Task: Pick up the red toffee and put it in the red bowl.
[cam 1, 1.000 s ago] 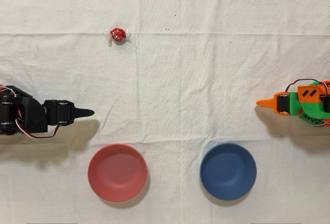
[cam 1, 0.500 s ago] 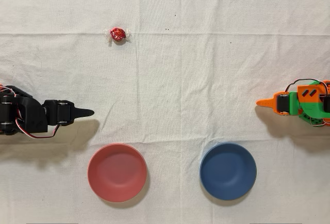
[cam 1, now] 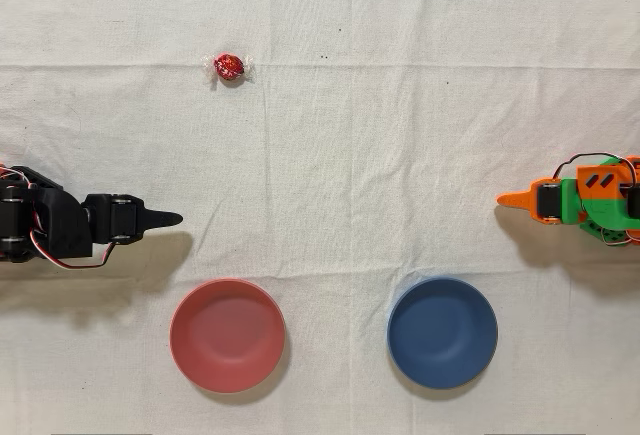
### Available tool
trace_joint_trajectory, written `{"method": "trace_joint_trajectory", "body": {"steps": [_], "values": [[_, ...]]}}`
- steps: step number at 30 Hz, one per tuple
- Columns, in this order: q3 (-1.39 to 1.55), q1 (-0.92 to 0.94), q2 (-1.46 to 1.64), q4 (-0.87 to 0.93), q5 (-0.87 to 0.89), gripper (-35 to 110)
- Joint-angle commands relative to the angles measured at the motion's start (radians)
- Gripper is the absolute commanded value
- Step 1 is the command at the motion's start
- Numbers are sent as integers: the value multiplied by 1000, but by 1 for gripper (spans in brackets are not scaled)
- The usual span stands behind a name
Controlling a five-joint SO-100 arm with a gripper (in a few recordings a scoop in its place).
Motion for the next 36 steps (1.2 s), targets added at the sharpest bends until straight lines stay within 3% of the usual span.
{"method": "trace_joint_trajectory", "body": {"steps": [1,32,36], "values": [[23,2,17,8,-3,1],[23,0,17,8,-9,1],[18,2,17,-20,173,0]]}}
